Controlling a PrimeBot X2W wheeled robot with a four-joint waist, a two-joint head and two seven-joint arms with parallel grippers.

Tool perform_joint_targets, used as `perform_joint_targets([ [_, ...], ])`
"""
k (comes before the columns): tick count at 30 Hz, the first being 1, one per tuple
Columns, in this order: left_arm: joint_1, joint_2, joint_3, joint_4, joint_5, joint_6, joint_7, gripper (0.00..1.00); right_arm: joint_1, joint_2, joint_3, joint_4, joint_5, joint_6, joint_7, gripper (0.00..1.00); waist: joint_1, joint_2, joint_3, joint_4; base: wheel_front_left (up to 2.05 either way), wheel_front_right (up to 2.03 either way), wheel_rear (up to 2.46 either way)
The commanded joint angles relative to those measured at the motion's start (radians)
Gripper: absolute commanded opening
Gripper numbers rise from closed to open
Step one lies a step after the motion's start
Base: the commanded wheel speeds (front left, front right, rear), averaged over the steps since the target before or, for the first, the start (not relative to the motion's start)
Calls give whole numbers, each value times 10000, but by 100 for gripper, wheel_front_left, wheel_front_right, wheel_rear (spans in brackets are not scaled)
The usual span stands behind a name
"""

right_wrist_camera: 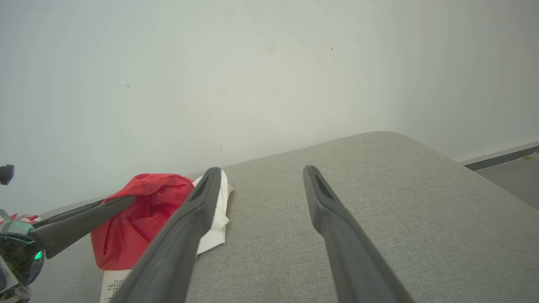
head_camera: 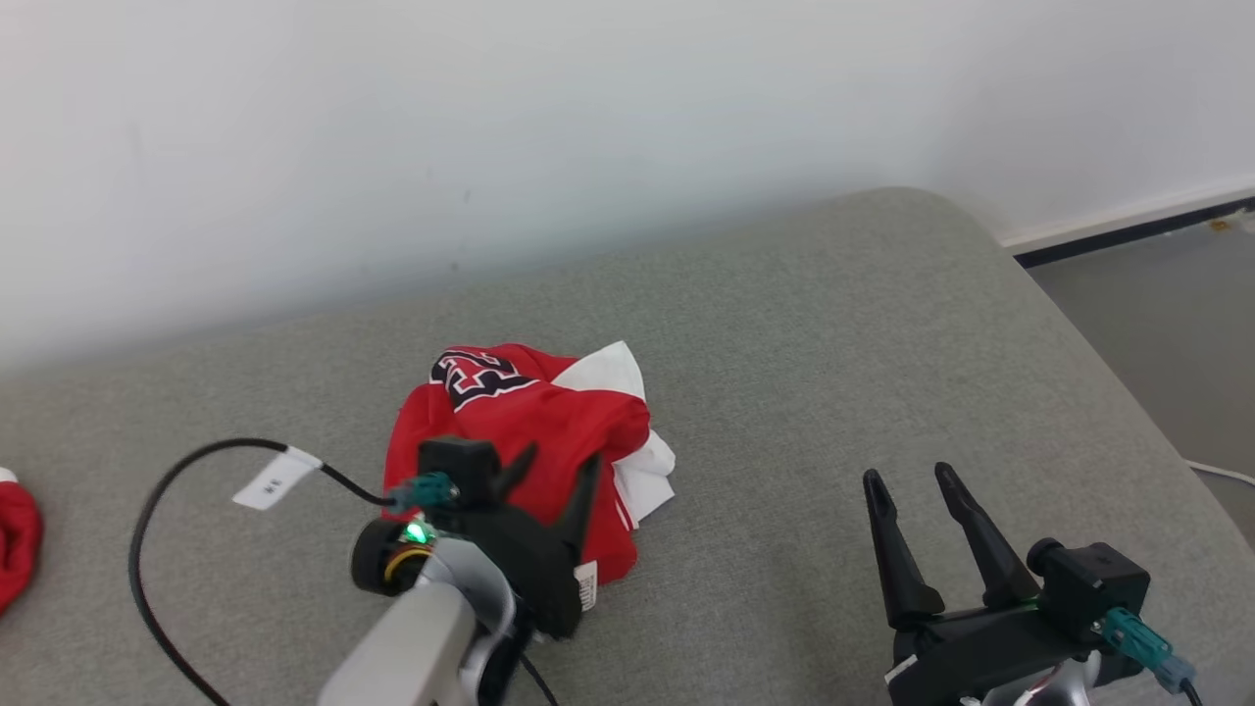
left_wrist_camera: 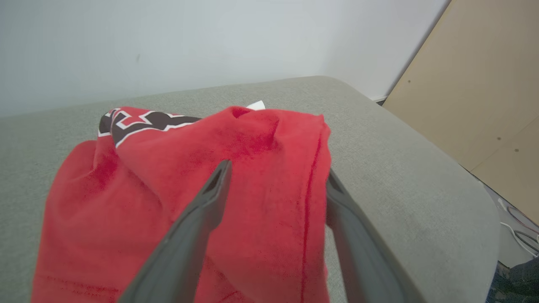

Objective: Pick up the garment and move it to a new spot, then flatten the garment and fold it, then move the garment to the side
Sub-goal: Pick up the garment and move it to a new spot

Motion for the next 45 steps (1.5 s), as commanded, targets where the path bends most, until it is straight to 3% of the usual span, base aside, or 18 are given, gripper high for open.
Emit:
perform_joint_targets([
  [1, 320, -42, -278, -267, -165, -73, -18, 100, 147, -13, -113, 22, -14, -21, -47, 100, 0, -1, -151, 211, 0, 0, 0],
  [3, 581, 30, -757, -971, -447, -53, 18, 100, 202, -10, -235, -11, -8, -21, -91, 100, 0, -1, -246, 406, 0, 0, 0],
  [6, 1085, 686, -1117, -2071, -682, -44, -389, 100, 283, -13, -445, -54, 9, -21, -118, 100, 0, -1, -368, 764, 0, 0, 0],
  [10, 1718, 1194, -1024, -3115, -677, -42, -1013, 100, 471, -10, -676, -45, 36, -21, -179, 100, 0, -1, -448, 1179, 0, 0, 0],
  [15, 2931, 2179, -453, -4998, 146, 403, -1516, 100, 540, -10, -1047, 82, 11, -21, -280, 100, 0, -1, -500, 1897, 0, 0, 0],
  [18, 3605, 2422, 311, -6060, 610, 741, -1514, 100, 516, -9, -1116, 211, -58, -21, -351, 100, 0, -1, -516, 2158, 0, 0, 0],
  [21, 4545, 2247, 1692, -7134, 886, 924, -1516, 100, 426, -7, -1103, 439, -157, -21, -495, 100, 0, -1, -534, 2381, 0, 0, 0],
  [25, 5743, 1710, 3543, -8059, 1186, 616, -1518, 100, 282, -13, -817, 653, -318, -21, -830, 100, 0, -1, -587, 2619, 0, 0, 0],
  [29, 6629, 1110, 4771, -8217, 1068, 159, -1520, 100, 273, -10, -678, 1055, -436, -21, -1227, 100, 0, -1, -678, 2806, 0, 0, 0],
  [32, 7053, 1082, 5167, -8244, 1079, -9, -1520, 100, 358, -13, -600, 1471, -724, -21, -1485, 100, 0, -1, -752, 2889, 0, 0, 0],
  [39, 7722, 2018, 4399, -6735, 2322, -37, -1394, 100, 672, -14, -787, 2471, -1243, -21, -1512, 100, 0, -1, -880, 2890, 0, 0, 0],
  [45, 7373, 1976, 4291, -6157, 2275, 73, -1124, 100, 623, -13, -1023, 2603, -1173, -21, -946, 100, 0, -1, -896, 2828, 0, 0, 0],
])
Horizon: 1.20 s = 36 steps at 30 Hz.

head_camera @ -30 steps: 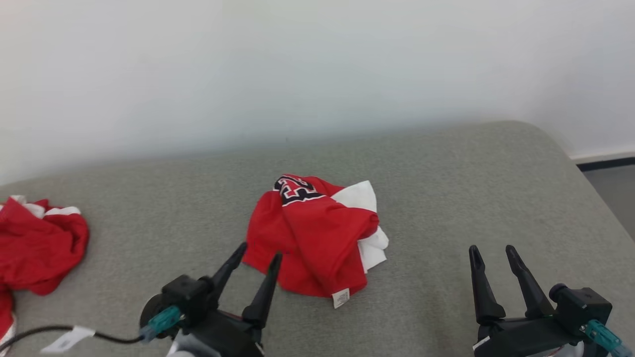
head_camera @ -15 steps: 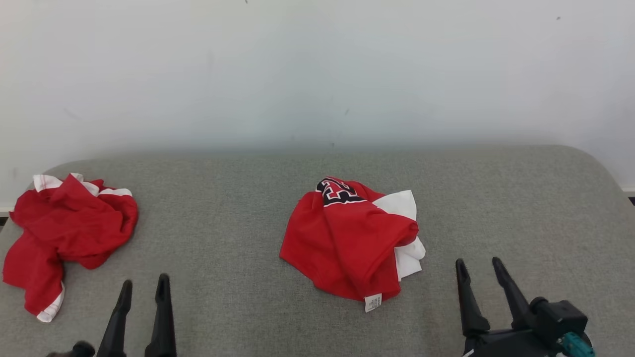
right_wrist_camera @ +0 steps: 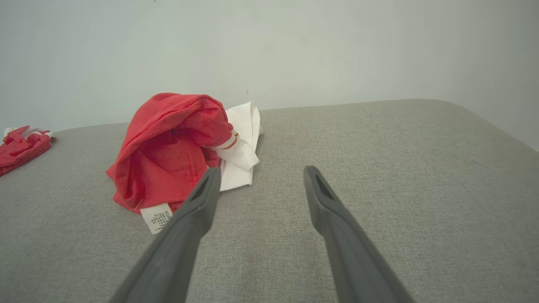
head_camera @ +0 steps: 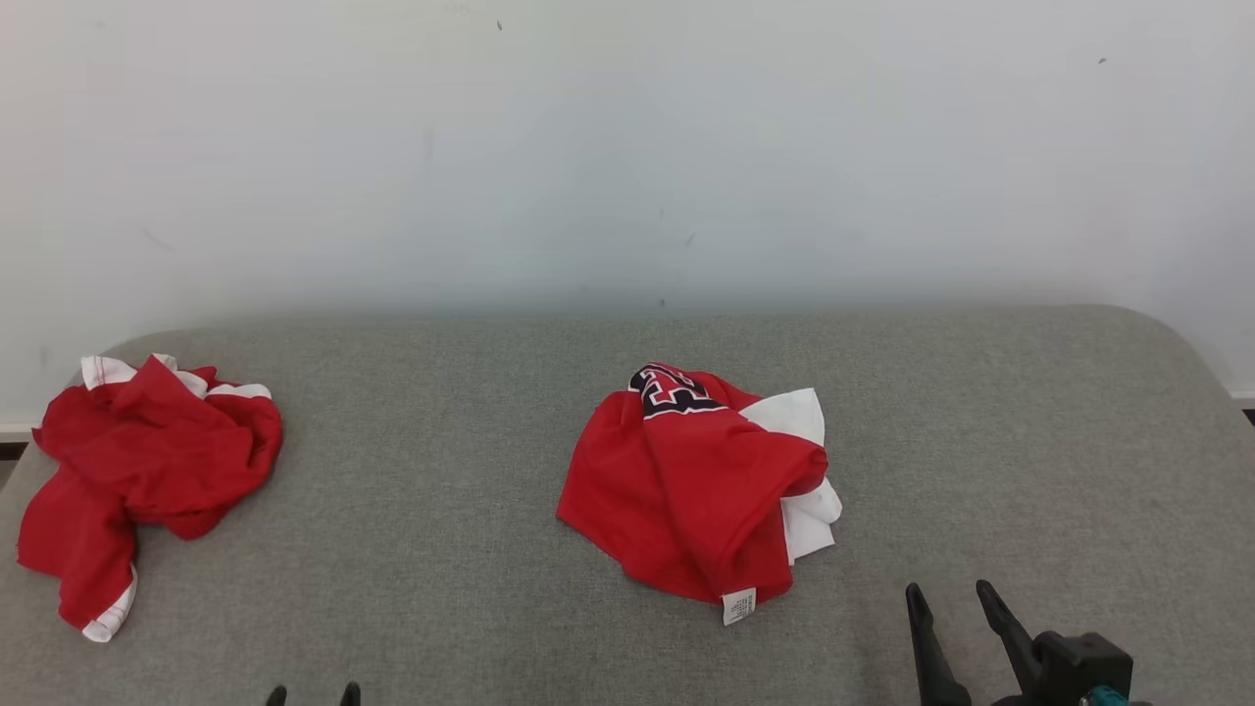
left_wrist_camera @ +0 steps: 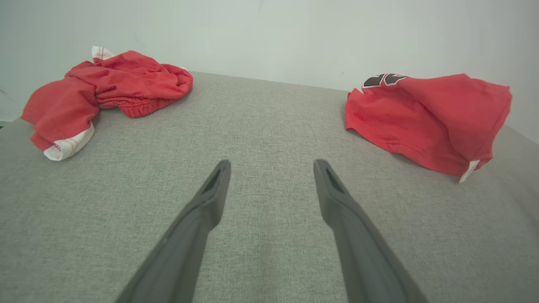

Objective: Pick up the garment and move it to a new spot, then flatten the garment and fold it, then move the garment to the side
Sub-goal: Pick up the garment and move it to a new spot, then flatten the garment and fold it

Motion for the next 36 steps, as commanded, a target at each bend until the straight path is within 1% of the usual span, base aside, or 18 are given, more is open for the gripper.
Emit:
perform_joint_targets([
  [1, -294, -66, 58, -66, -74, 46, -106, 100, -35, -11, -60, -127, 89, -21, 103, 100, 1, 0, 6, -37, 0, 0, 0],
  [10, -447, -157, 166, -187, -157, 117, -271, 100, -18, -11, -22, -605, 190, -21, 408, 100, 1, 0, -10, -193, 0, 0, 0],
  [27, -341, -232, -24, -330, -283, 236, -170, 100, 148, -10, 26, -704, 266, -21, 498, 100, 1, 0, -37, -369, 0, 0, 0],
  [32, -510, -273, -234, -495, -364, 213, 185, 100, 127, -10, 51, -708, 300, -21, 540, 100, 1, 0, -26, -547, 0, 0, 0],
  [36, -938, -214, -661, -602, -386, 95, 733, 100, 36, -13, 142, -760, 371, -21, 587, 100, 1, 0, 54, -893, 0, 0, 0],
])
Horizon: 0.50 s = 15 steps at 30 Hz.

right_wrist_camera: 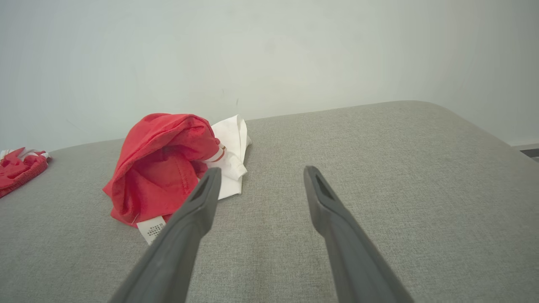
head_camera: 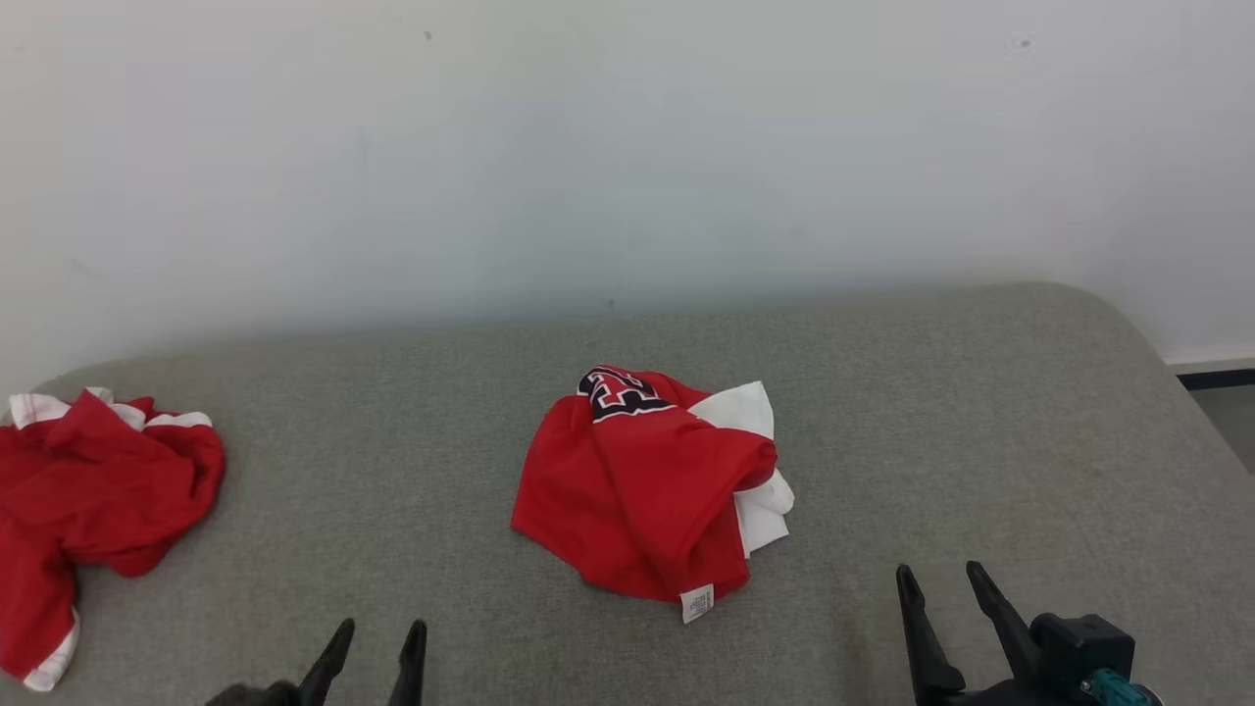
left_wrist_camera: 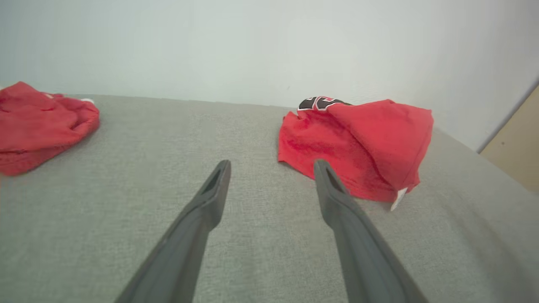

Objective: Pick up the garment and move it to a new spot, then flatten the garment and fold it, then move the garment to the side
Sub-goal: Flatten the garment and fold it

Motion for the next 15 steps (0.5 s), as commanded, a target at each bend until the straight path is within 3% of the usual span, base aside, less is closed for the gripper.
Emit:
perform_joint_targets([
  [1, -298, 32, -137, -32, -41, -62, 173, 100, 1, -17, -4, -38, 110, -21, -29, 100, -1, 0, 93, -303, 0, 0, 0],
  [10, -2743, -274, -1908, 740, -209, -229, 1978, 100, -201, -14, 45, -44, 354, -21, -48, 100, -1, 0, 593, -1792, 0, 0, 0],
  [15, -3655, -394, -2254, 1242, -205, -210, 2458, 100, -225, -11, 188, 61, 493, -21, -81, 100, -1, 0, 841, -2729, 0, 0, 0],
])
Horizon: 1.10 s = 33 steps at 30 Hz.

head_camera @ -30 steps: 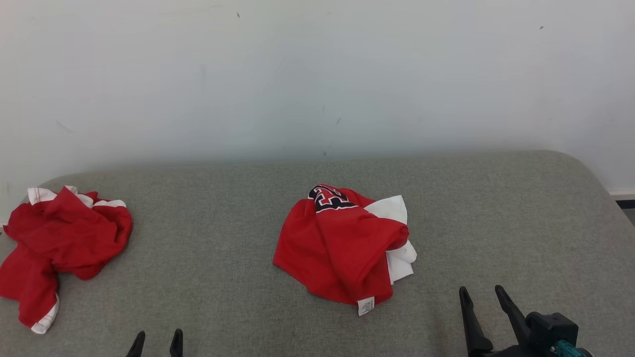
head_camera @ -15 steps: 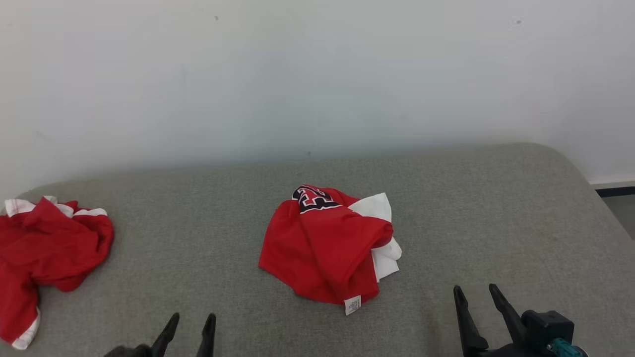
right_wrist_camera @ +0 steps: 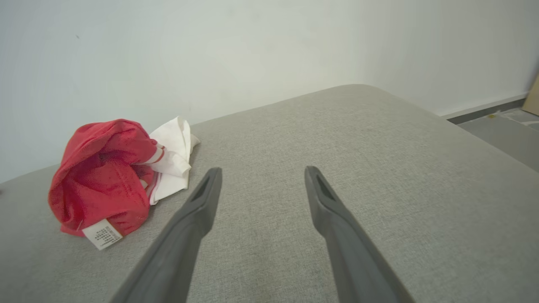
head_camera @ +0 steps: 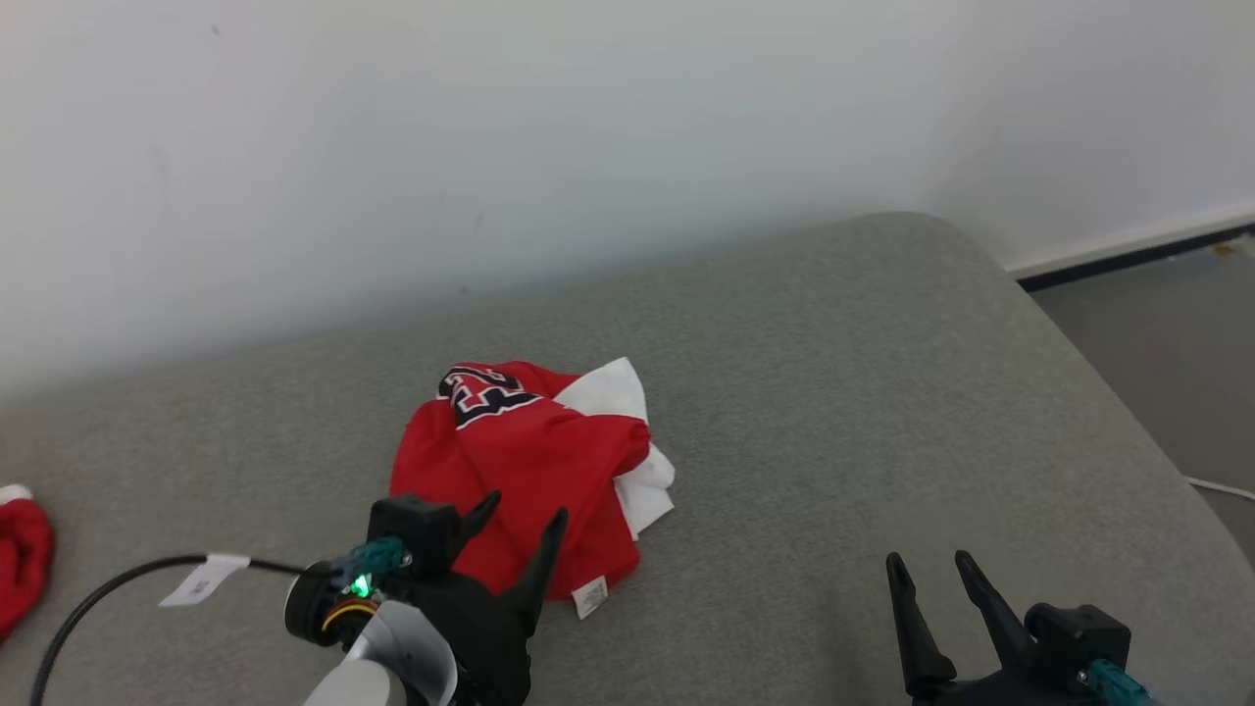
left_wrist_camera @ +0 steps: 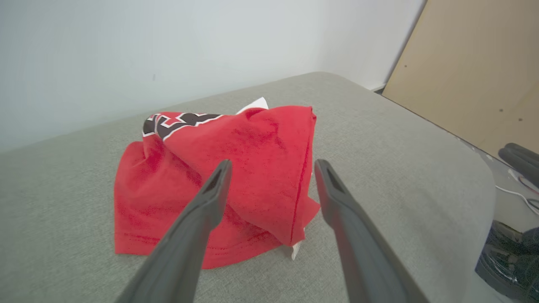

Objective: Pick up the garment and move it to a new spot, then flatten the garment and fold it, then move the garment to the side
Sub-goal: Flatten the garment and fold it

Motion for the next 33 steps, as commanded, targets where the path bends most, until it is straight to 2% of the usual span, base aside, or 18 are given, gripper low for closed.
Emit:
perform_joint_targets([
  [1, -148, -50, -37, 41, 45, 2, 34, 100, 21, -7, -36, 54, 34, -21, -53, 100, -1, -1, 432, -1044, 0, 0, 0],
  [4, -606, -75, -125, 411, 229, 133, 254, 100, -18, -7, -29, 98, 107, -21, -136, 100, -1, -1, 605, -1678, 0, 0, 0],
  [9, -1125, -37, -57, 1151, 567, 722, 399, 100, -75, -8, 121, 242, 350, -21, -258, 100, -1, -1, 820, -2471, 0, 0, 0],
  [17, -2005, -47, -142, 2366, 1350, 1910, 437, 100, -133, -5, 118, 422, 474, -21, -474, 100, -1, -1, 1034, -2589, 0, 0, 0],
  [18, -2097, -59, -131, 2455, 1398, 1991, 371, 5, -194, -3, 174, 428, 461, -21, -467, 100, -1, -1, 1034, -2585, 0, 0, 0],
  [19, -2131, -73, -110, 2595, 1387, 2039, 352, 0, -244, -5, 226, 439, 470, -21, -458, 100, -1, -1, 1029, -2579, 0, 0, 0],
  [22, -2212, -166, -104, 2857, 1276, 2001, 187, 0, -270, -3, 327, 481, 477, -21, -432, 100, -1, -1, 1011, -2494, 0, 0, 0],
  [27, -2814, -725, 83, 2629, 744, 1542, -659, 0, -292, -5, 287, 592, 422, -21, -468, 100, -1, -1, 947, -2170, 0, 0, 0],
  [33, -4356, -1219, -5, 2029, 483, 1023, -1740, 0, -397, -8, 418, 584, 315, -22, -379, 100, -1, -1, 790, -1865, 0, 0, 0],
])
